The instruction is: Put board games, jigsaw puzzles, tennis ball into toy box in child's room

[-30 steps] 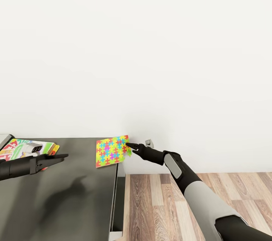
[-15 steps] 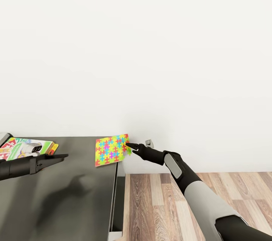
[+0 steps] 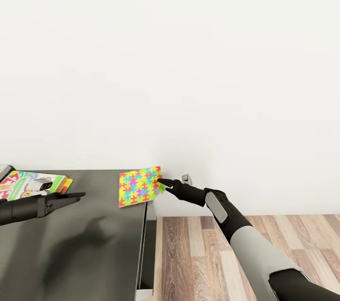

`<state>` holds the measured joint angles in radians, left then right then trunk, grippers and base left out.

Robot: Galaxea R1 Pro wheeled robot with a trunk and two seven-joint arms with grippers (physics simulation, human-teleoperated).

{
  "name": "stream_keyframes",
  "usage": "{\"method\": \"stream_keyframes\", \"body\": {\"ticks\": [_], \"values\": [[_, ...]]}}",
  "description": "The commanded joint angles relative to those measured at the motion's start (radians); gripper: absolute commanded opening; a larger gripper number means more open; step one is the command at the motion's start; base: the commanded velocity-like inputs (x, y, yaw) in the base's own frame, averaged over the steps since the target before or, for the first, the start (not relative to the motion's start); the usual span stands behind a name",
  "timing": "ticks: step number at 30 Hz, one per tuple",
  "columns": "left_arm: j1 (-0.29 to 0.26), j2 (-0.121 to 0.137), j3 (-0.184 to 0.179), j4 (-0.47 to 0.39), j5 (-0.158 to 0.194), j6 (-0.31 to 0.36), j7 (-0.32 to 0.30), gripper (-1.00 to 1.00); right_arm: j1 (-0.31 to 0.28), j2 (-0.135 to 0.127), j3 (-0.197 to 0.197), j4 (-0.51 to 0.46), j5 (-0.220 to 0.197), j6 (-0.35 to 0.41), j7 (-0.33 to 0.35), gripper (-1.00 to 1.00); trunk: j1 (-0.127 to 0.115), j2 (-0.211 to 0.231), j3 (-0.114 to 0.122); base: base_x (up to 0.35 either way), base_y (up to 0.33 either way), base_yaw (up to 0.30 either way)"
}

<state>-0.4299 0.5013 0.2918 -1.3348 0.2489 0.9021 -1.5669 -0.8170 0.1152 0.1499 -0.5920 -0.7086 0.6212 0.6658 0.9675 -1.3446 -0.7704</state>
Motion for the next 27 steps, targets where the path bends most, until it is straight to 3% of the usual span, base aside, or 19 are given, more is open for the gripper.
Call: {"method": "stream_keyframes", "body": {"ticks": [1,8,27], "values": [[0.000,0.000,0.000,-0.001,0.000,0.011,-0.004,1.00,-0.001,0.000,0.001,0.000,-0.006,0.006,-0.001,1.00,0.000,0.000,-0.001,0.000,0.094,0.000],[-0.001,0.000,0.000,-0.002,0.000,0.011,-0.004,1.00,-0.001,0.000,0.000,0.000,-0.006,0.006,-0.001,1.00,0.000,0.000,-0.001,0.000,0.129,0.000],[0.000,0.000,0.000,-0.003,0.000,0.011,-0.004,1.00,-0.001,0.000,0.001,0.000,-0.006,0.006,-0.002,1.00,0.000,0.000,-0.001,0.000,0.007,0.000]]}}
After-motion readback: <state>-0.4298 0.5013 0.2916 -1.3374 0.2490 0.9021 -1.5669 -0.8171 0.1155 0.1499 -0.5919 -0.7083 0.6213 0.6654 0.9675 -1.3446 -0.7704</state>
